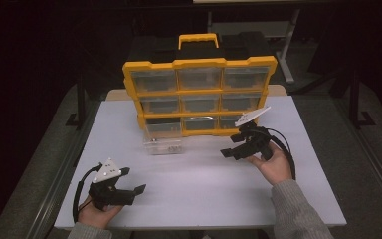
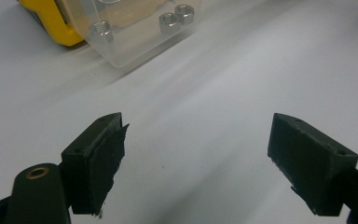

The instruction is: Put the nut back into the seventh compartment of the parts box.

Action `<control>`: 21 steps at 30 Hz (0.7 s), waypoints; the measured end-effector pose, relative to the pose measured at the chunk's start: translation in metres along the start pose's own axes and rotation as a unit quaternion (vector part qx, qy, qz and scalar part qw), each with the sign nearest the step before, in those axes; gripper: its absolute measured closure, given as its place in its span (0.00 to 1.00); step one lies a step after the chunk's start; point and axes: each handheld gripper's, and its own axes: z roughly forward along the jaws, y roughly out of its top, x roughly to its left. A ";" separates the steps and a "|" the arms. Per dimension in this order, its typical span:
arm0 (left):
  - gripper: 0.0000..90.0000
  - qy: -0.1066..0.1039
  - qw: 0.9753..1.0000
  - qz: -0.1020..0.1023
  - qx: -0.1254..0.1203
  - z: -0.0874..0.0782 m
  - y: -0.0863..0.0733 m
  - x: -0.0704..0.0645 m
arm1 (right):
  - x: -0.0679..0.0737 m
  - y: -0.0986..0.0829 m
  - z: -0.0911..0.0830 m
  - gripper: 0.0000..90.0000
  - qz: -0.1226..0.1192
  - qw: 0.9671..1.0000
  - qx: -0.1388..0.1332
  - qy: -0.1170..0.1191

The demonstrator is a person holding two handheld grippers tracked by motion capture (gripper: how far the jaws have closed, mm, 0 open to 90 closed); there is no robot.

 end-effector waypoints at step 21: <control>0.20 -0.001 1.000 -0.011 -0.003 0.000 0.000 -0.001 | -0.006 -0.041 -0.015 0.22 0.021 0.999 -0.009 -0.036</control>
